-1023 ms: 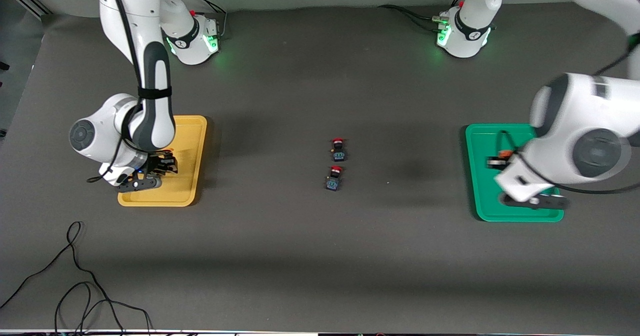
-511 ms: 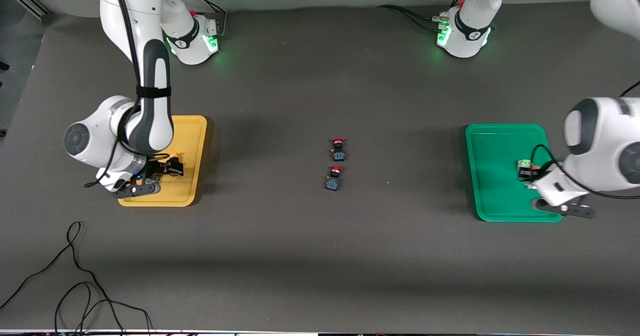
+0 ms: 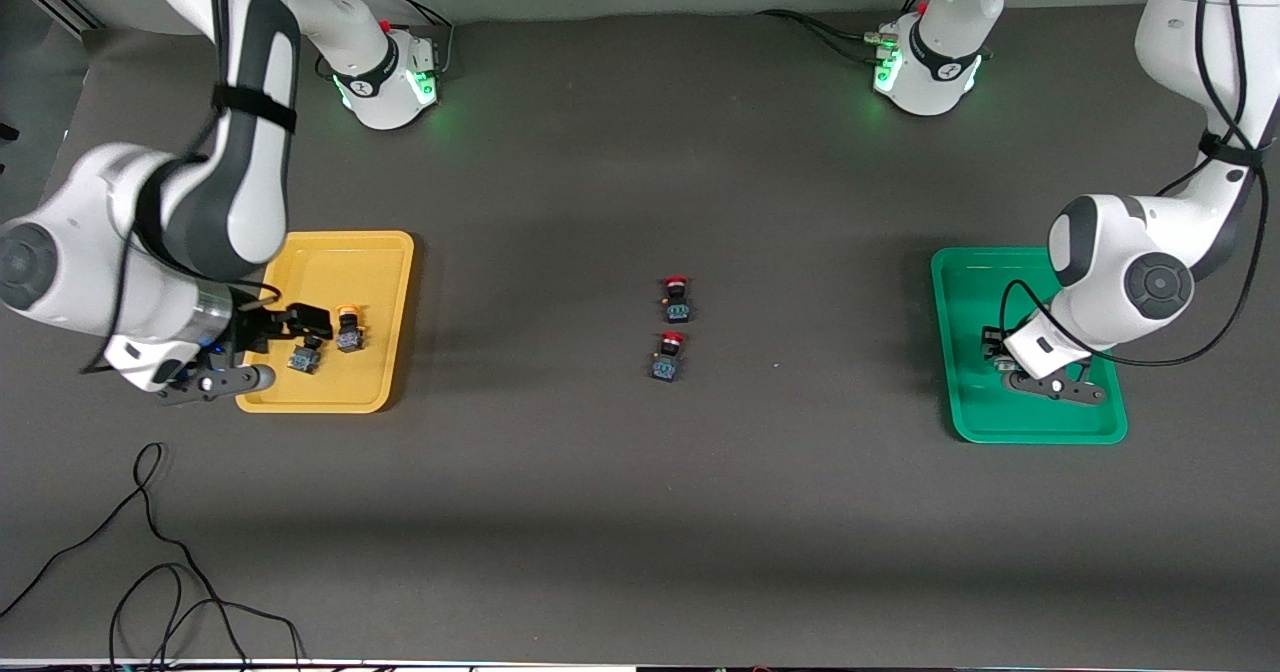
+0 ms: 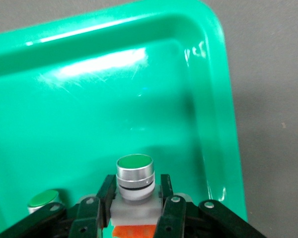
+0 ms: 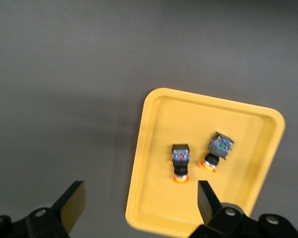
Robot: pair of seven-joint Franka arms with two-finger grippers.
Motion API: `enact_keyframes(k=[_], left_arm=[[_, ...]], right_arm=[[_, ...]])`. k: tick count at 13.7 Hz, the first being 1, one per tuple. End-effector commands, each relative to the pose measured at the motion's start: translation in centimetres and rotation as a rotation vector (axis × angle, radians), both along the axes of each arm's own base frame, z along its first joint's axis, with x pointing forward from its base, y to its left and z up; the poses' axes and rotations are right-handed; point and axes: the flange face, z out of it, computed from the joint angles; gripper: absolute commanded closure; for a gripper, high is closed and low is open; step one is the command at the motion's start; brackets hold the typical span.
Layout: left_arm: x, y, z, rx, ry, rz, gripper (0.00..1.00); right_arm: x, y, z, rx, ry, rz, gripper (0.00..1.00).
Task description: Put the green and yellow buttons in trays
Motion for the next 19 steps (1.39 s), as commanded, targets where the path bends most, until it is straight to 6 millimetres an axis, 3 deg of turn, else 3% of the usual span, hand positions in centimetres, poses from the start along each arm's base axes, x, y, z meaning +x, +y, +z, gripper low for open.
enact_keyframes(k=[1,4,5,6,8,10,12,14,19], left_arm=[[-0.7,0.4,-0.9,0.003,-0.001,0.009,1.00],[-0.7,0.6,-1.4,0.001,-0.004,0.010,1.00],[-0.7,0.5,-1.5,0.001,-0.003,0.007,0.72],[-0.7,0.5,-1.4,0.000,-0.003,0.008,0.01],[-0.6,0.6,-1.0,0.002,-0.008,0.003,0.00],[-0.2,0.9,1.1,0.017,-0.031,0.005,0.00],[0.2,1.2,5.3,0.045,-0.057,0.000,0.00],[0.2,1.5,11.0,0.086,-0.062,0.007,0.00],[0.1,0.4,23.6,0.127,0.032,0.044,0.00]], right_arm=[[0.1,1.7,5.1,-0.042,0.005,0.001,0.00],[0.2,2.8,8.2,-0.067,-0.012,0.030,0.00],[0.2,2.9,8.9,-0.073,-0.017,0.038,0.00],[0.2,2.4,9.5,-0.074,-0.023,0.037,0.00],[0.0,1.5,10.7,-0.074,-0.032,0.001,0.00],[0.0,0.2,10.6,-0.063,-0.008,-0.033,0.00],[-0.4,-1.0,11.2,-0.049,0.011,-0.079,0.00],[-1.0,-1.4,12.0,-0.058,0.011,-0.103,0.00],[-3.0,-3.5,13.3,-0.043,0.005,-0.125,0.00]])
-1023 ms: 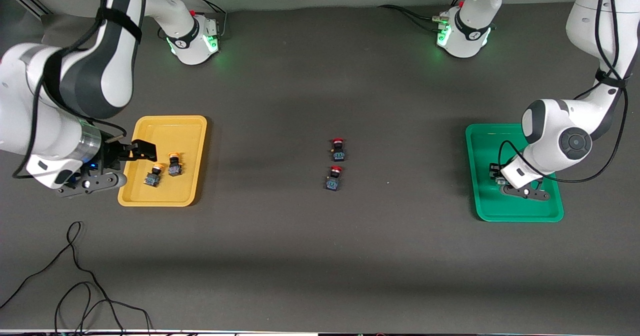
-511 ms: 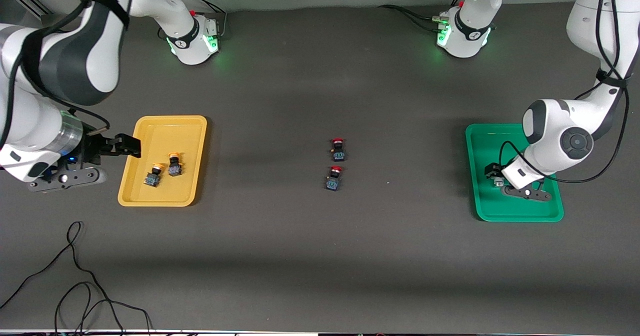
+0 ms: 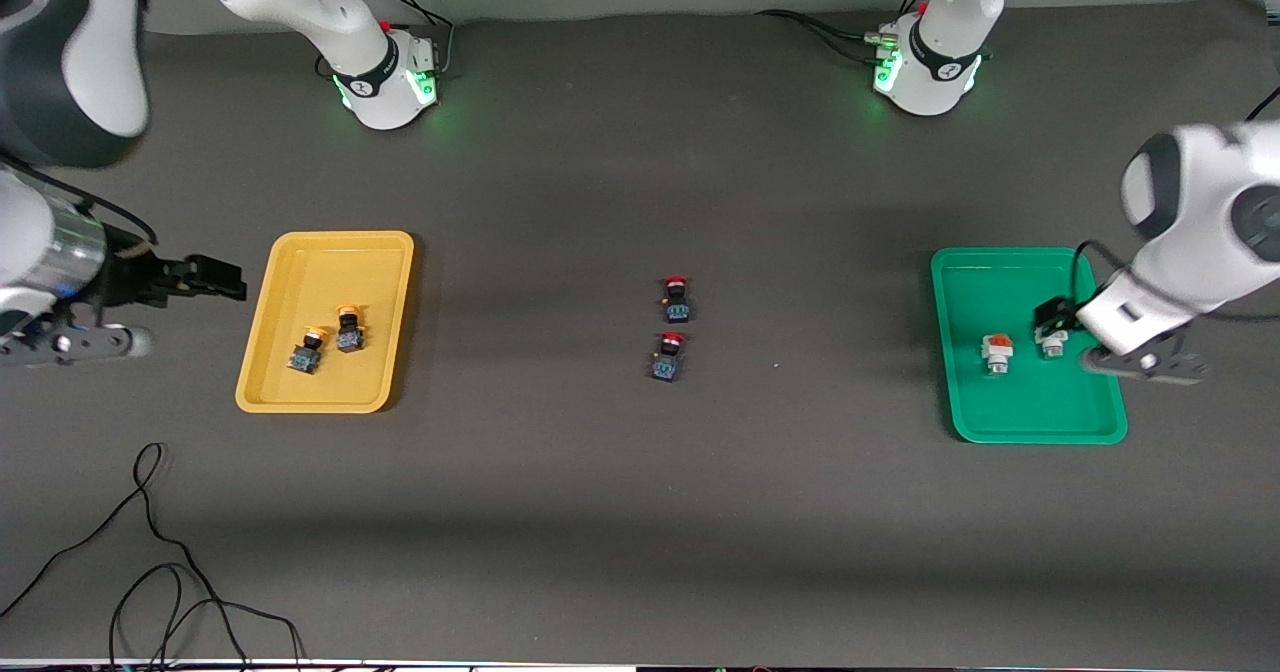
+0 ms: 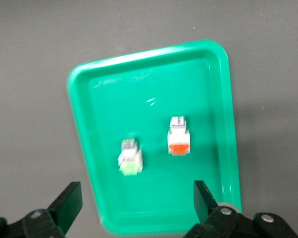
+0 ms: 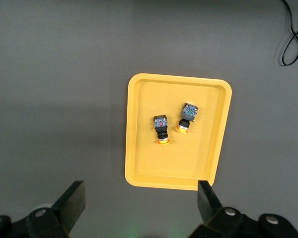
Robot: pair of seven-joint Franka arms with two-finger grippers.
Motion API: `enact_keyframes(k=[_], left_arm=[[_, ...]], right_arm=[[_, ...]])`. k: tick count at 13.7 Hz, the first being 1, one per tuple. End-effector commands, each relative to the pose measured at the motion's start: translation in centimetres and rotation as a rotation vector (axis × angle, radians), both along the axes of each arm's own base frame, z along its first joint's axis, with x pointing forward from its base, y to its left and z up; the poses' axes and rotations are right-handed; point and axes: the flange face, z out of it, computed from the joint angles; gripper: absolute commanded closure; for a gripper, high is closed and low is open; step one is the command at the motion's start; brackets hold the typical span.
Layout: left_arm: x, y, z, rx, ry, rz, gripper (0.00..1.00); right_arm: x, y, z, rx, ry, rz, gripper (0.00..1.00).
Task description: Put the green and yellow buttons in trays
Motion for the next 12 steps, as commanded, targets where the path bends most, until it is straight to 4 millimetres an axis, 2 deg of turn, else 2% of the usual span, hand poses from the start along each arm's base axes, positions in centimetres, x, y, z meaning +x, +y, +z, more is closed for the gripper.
enact_keyframes(k=[1,3,6,8,12], left_arm=[[0.0,-1.9,7.0,-0.032,0.059,0.018,0.00],[-0.2,-2.4,11.8,-0.048,0.107,0.038,0.00],[0.0,-4.2,16.6,-0.054,0.103,0.008,0.00],[-0.4,-6.0,18.1,-0.050,0.119,-0.008,0.00],[-0.5,-7.8,18.3,-0.048,0.130,-0.030,0.00]], right_arm=[[-2.4,-1.3,1.1,0.003,-0.012,-0.020,0.00],[-3.4,-2.8,1.1,0.016,-0.034,-0.040,0.00],[-4.4,-4.3,1.4,0.012,-0.055,-0.061,0.00],[-4.5,-4.6,1.9,-0.002,-0.063,-0.062,0.00],[-4.4,-5.4,2.5,-0.003,-0.072,-0.079,0.00]])
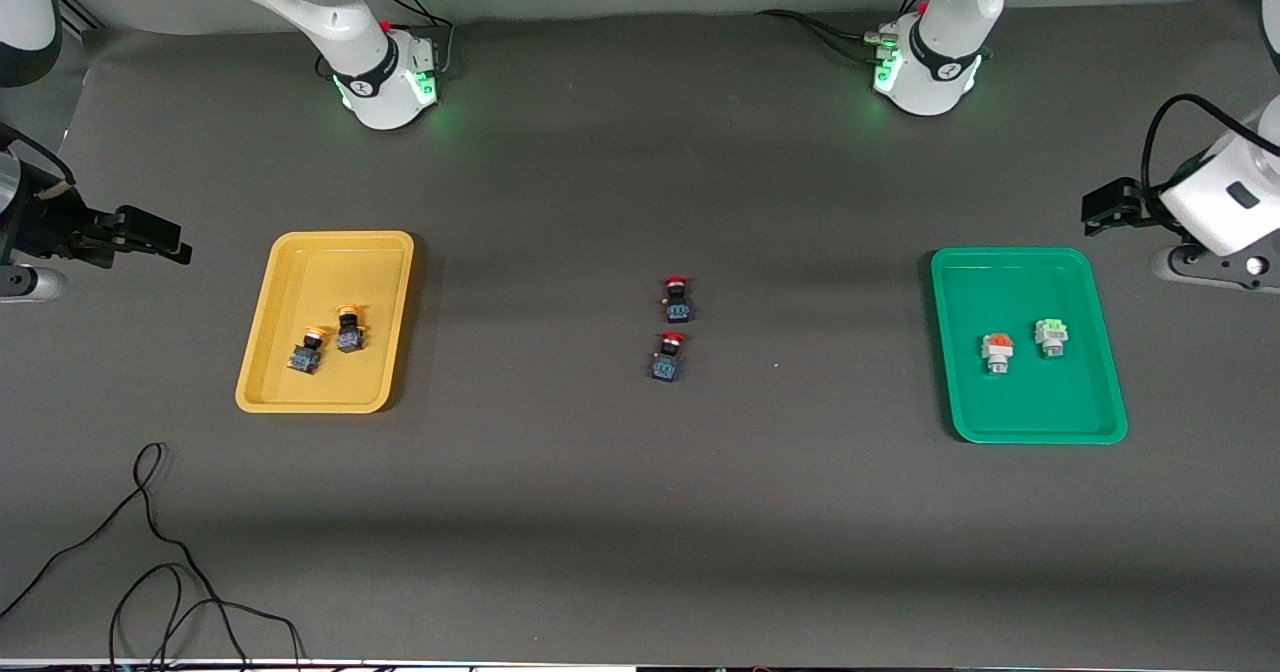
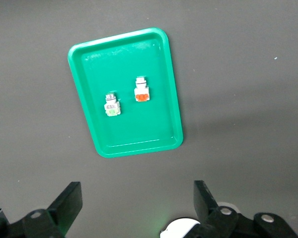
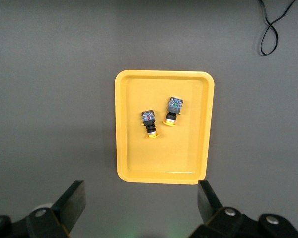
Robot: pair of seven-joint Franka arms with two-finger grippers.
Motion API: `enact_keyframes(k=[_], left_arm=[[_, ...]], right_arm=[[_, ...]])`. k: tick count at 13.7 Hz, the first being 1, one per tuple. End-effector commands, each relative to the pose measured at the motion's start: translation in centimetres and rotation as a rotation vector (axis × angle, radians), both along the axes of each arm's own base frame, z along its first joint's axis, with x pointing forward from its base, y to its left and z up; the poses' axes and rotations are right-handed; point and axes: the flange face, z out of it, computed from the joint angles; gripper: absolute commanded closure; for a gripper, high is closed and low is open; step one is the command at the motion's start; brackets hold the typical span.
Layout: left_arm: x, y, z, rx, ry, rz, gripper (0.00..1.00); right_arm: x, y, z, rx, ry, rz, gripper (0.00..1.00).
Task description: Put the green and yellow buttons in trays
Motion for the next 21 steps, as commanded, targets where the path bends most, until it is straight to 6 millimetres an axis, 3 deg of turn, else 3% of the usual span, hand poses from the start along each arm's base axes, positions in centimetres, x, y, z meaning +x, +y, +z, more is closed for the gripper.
enact_keyframes(k=[1,3,4,7,12,15,21], left_arm=[[0.5,-1.4,0.2,-0.009,0.012,-0.012,0.00],[0.3,-2.2,0.5,-0.011,0.008,-0.027,0.00],[-0.1,-3.6,0.8,-0.002,0.009,-0.050,0.00],[-0.2,-2.7,1.0,0.016,0.016,-0.028,0.00],[-2.5,-2.7,0.4,0.006,-0.052,-0.036,0.00],[-1.3,-2.8,-0.8,0.008,-0.028,-0.037,0.00],[-1.1,-2.1,-0.9,0.008,-0.027,-0.028,0.00]], right_arm=[[-0.4,-0.2,0.8,-0.021,-0.020,-0.022,0.00],[-0.4,-0.2,1.0,-0.021,-0.023,-0.022,0.00],[-0.4,-0.4,1.0,-0.021,-0.023,-0.025,0.00],[-0.5,-1.6,1.2,-0.020,-0.025,-0.050,0.00],[-0.5,-2.0,1.2,-0.020,-0.025,-0.054,0.00],[-0.6,-2.1,1.2,-0.020,-0.025,-0.047,0.00],[-0.5,-0.9,1.2,-0.020,-0.025,-0.033,0.00]])
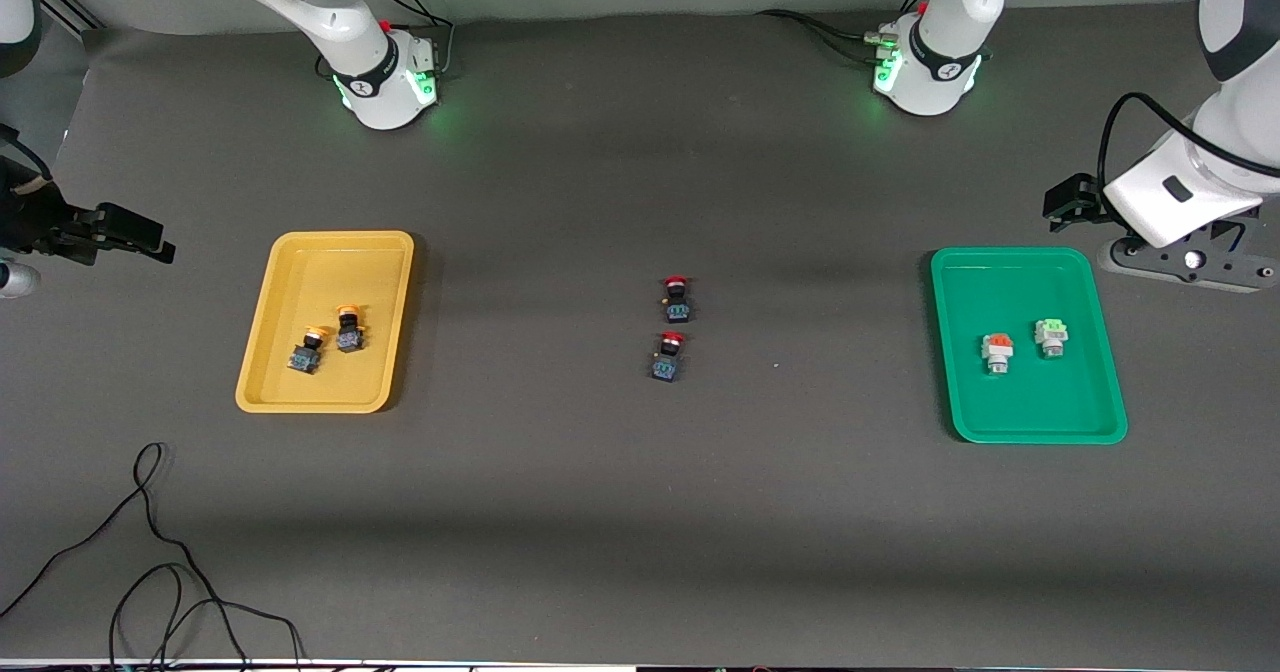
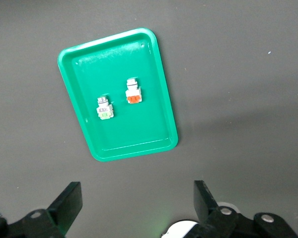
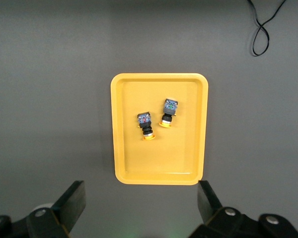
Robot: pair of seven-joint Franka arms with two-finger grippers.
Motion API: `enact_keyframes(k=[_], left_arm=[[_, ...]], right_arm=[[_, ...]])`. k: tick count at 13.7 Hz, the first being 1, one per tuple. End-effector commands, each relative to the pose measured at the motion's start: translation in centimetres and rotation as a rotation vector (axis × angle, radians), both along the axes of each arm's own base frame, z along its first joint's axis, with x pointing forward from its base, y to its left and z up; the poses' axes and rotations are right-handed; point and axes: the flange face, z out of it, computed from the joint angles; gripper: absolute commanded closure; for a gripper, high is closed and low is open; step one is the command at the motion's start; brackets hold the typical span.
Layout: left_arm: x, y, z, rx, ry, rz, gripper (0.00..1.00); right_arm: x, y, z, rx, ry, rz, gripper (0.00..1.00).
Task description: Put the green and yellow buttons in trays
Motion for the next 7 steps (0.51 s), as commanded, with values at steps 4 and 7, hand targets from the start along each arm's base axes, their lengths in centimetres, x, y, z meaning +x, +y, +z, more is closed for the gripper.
enact_keyframes(k=[4,7], left_arm=[[0.03,0.54,0.05,-0.050,-0.015,0.033,0.00],[0.20,1.11,0.06,-0.074,-0.024,0.050,0.00]], right_arm=[[-0.33,0.05,0.65,-0.018,-0.013,-0.013,0.00],[-0.33,0.05,0.65,-0.018,-0.013,-0.013,0.00]])
